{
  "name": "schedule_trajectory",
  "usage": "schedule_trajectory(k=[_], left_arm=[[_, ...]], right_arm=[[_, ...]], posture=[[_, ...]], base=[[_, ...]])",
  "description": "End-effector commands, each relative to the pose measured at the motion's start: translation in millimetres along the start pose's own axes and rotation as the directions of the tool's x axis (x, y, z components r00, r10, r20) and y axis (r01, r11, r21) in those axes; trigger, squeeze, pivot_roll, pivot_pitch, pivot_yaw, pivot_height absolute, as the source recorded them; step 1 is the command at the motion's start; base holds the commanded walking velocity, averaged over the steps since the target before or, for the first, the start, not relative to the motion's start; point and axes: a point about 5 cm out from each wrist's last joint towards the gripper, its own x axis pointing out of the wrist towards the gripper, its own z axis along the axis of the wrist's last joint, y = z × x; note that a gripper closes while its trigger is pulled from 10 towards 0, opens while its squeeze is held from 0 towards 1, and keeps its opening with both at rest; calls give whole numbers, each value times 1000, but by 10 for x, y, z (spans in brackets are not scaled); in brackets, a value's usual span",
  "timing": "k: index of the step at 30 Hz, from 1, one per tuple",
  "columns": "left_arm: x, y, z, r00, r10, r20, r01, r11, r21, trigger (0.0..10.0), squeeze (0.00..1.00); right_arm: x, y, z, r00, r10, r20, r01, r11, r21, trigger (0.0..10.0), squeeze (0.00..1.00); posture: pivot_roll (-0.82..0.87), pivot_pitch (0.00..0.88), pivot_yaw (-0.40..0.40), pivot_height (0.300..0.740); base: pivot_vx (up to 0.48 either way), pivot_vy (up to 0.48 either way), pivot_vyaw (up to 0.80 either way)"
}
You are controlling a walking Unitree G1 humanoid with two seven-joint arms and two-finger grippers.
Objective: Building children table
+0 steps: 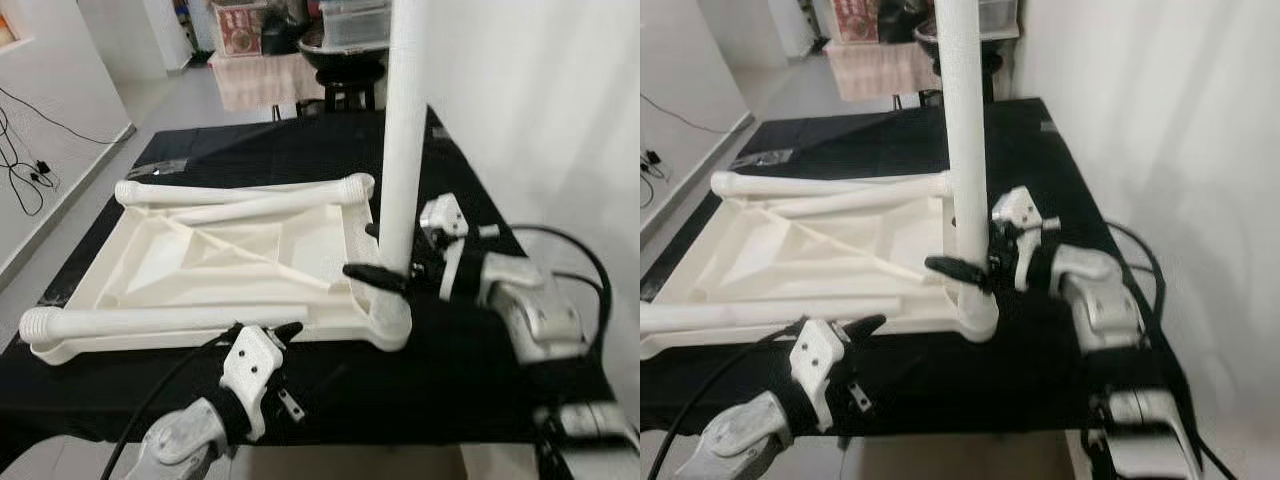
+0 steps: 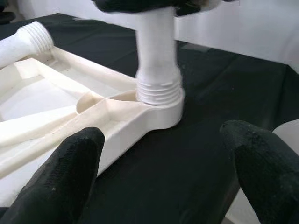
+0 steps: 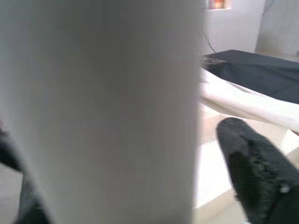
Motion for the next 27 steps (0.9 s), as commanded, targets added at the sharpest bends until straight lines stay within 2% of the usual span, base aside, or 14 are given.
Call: schedule_trajectory(k=[1, 12, 13, 14, 17, 19, 20, 21, 22, 23, 24, 26, 27], left_arm=[[-3, 8, -31, 1000, 3, -9, -3, 1000, -4, 10000, 0], [30, 26, -33, 1000, -8, 7, 8, 1000, -14, 10000, 0], [35, 30, -29, 1000, -10, 9, 11, 1000, -17, 10000, 0], [35, 30, -29, 1000, -10, 9, 11, 1000, -17, 10000, 0], [31, 32, -22, 1000, -10, 13, 11, 1000, -19, 10000, 0], [23, 44, -13, 1000, -7, 16, 8, 1000, -21, 10000, 0], [23, 44, -13, 1000, -7, 16, 8, 1000, -21, 10000, 0], [17, 59, -8, 1000, -6, 18, 6, 1000, -21, 10000, 0], [17, 59, -8, 1000, -6, 18, 6, 1000, -21, 10000, 0], [16, 75, 1, 1000, -4, 21, 4, 1000, -24, 10000, 0], [22, 95, 5, 1000, -4, 23, 4, 1000, -26, 10000, 0], [32, 110, 6, 1000, -5, 24, 5, 1000, -28, 10000, 0], [40, 117, 5, 1000, -6, 25, 7, 1000, -29, 10000, 0]], right_arm=[[83, 40, 4, 999, 53, 8, -53, 999, -9, 0, 0], [-60, -47, -88, 995, 103, 7, -103, 995, -7, 0, 0], [-107, -32, -156, 999, 50, -2, -50, 999, -8, 0, 0], [-107, -32, -156, 999, 50, -2, -50, 999, -8, 0, 0], [-143, 55, -268, 999, -46, -21, 46, 999, 2, 0, 0], [-72, 151, -446, 944, -316, -96, 319, 947, 18, 0, 0], [-72, 151, -446, 944, -316, -96, 319, 947, 18, 0, 0], [-65, 166, -523, 806, -579, -121, 587, 808, 45, 0, 0], [-65, 166, -523, 806, -579, -121, 587, 808, 45, 0, 0], [2, 397, -678, 747, -641, -180, 663, 737, 127, 0, 0], [114, 564, -646, 765, -623, -161, 638, 768, 60, 0, 0], [170, 589, -643, 770, -618, -156, 634, 769, 86, 0, 0], [207, 581, -635, 791, -594, -147, 610, 786, 100, 0, 0]], posture=[[33, 9, 23, 740], [-2, 12, 34, 740], [-9, 16, 33, 740], [-9, 16, 33, 740], [-14, 23, 32, 740], [-23, 32, 33, 740], [-23, 32, 33, 740], [-38, 40, 41, 740], [-38, 40, 41, 740], [-48, 47, 47, 740], [-60, 46, 61, 740], [-61, 39, 56, 740], [-56, 37, 52, 740]], base=[[0, 0, 0], [0, 0, 0], [0, 0, 0], [0, 0, 0], [0, 0, 0], [0, 0, 0], [0, 0, 0], [0, 0, 0], [0, 0, 0], [0, 0, 0], [0, 0, 0], [0, 0, 0], [0, 0, 0]])
